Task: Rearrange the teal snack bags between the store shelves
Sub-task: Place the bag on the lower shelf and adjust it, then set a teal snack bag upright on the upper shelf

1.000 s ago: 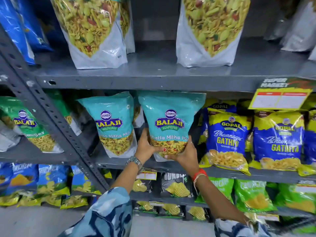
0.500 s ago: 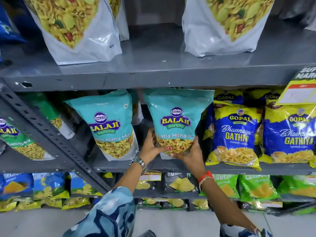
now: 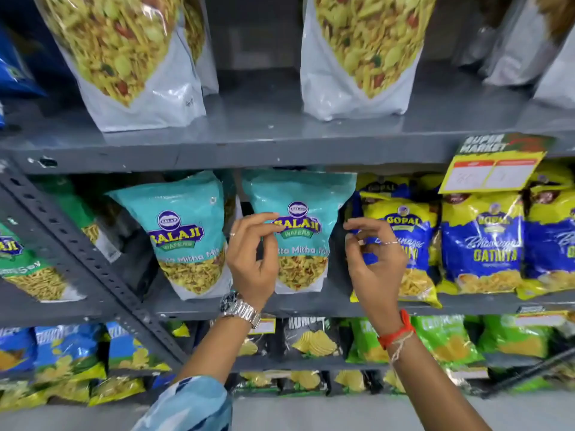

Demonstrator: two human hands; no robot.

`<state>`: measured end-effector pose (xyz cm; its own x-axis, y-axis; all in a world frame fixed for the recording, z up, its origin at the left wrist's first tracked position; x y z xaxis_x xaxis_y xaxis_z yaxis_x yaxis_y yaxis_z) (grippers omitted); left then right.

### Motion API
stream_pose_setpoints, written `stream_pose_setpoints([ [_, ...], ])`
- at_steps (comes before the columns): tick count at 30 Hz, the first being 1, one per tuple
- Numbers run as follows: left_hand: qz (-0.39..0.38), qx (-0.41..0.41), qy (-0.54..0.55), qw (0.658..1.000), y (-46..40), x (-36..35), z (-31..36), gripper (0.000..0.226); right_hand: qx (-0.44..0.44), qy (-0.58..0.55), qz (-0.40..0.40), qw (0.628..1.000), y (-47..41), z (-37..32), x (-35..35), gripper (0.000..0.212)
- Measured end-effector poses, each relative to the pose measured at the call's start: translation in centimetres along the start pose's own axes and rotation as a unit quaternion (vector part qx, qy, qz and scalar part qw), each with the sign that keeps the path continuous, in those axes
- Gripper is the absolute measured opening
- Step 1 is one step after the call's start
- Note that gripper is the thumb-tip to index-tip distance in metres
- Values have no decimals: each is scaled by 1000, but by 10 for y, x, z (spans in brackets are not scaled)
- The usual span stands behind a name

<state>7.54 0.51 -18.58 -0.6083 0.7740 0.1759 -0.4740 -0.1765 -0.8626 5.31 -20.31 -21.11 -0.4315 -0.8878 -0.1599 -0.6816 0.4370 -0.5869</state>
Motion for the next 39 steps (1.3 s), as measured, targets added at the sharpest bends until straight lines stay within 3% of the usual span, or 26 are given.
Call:
stream_pose_setpoints([
  [7,65,-127,27,989,-79,11,87,21,174,-34,23,984,-59,-108,5,23],
  [12,80,-138,58,985,-148,8,127,21,207,-32,65,976,-122,-153,10,17],
  [16,74,-45,92,992,-203,-7,122,19,151,-17,77,985,-173,-156,11,16],
  [19,26,177,195,964,-231,-39,83,15,30,-62,64,996,-208,-131,7,9],
  [21,-51,301,257,917,-235,-66,67,29,-65,-127,43,989,-228,-105,-7,32],
  [23,-123,366,268,883,-226,-84,65,48,-163,-207,28,964,-239,-79,-21,56],
  [26,-242,385,312,834,-206,-113,81,56,-220,-268,-26,938,-236,-68,-44,53],
  [28,-283,355,315,834,-200,-128,89,57,-218,-267,-39,938,-238,-60,-49,58],
  [30,-282,340,304,844,-201,-137,86,62,-223,-264,-31,938,-240,-55,-47,59],
  [37,-285,365,302,833,-194,-157,78,84,-217,-250,3,943,-248,-48,-27,55],
  [39,-291,366,299,832,-194,-152,83,71,-211,-243,9,947,-248,-47,-28,57],
])
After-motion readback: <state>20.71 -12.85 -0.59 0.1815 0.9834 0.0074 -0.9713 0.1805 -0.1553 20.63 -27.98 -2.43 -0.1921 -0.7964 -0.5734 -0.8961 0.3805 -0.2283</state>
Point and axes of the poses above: each hand's wrist, its own y-axis away from the middle knuckle, its own x-axis out of the back of the hand, z = x × y, the point moved 9 cm from there along -y, towards the middle knuckle, and after that the axes turned 14 degrees about -y, right-handed, at the moved point
